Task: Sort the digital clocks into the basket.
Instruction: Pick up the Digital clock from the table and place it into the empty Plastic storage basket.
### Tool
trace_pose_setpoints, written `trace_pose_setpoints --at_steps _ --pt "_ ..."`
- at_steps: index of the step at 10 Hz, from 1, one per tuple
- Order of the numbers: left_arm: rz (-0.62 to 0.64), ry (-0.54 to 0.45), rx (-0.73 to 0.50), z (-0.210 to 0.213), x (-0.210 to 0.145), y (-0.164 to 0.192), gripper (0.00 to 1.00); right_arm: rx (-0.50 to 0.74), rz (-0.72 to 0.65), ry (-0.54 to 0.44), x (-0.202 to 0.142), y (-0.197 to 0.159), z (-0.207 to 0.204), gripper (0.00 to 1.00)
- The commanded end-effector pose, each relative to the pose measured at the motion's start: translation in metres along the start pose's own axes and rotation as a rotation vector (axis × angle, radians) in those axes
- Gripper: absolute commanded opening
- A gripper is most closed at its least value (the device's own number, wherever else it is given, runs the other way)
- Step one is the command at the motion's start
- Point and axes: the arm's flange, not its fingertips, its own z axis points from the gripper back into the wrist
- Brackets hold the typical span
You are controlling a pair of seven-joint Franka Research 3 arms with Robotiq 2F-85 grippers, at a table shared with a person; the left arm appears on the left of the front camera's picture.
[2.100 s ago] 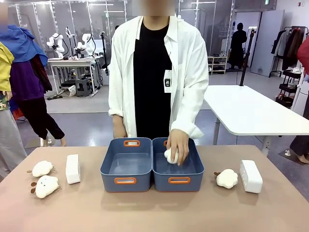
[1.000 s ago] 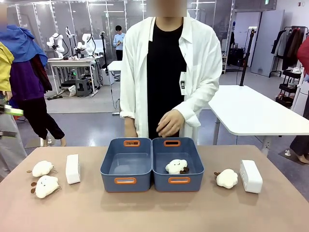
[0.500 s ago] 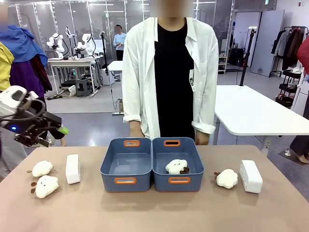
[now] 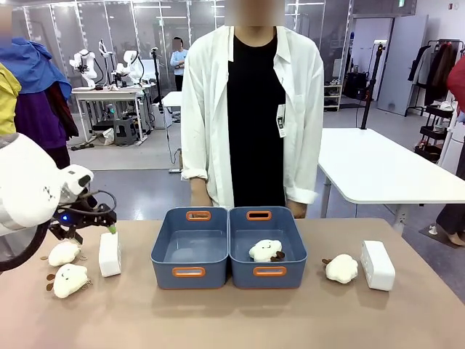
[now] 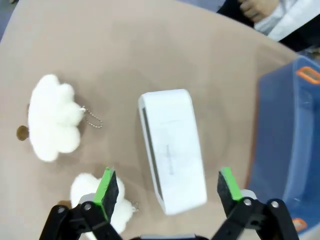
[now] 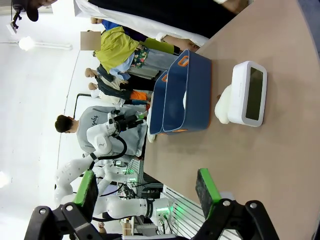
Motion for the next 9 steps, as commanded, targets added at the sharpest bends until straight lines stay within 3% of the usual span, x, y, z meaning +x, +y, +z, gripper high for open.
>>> trace_pose_setpoints --at_steps 1,5,9 --pt "0.0 0.019 0.112 -0.013 0.01 -0.024 1.0 0.011 0.016 -0.005 0.0 0.003 0.001 1.0" --pt "-0.003 0.073 0.014 -0.044 -0.003 -0.05 1.0 0.011 0.016 -0.005 0.0 0.003 0.001 1.0" --pt "0.007 0.013 0.174 -0.06 -0.007 -0.051 1.0 0.011 0.016 -0.005 0.0 0.003 0.001 1.0"
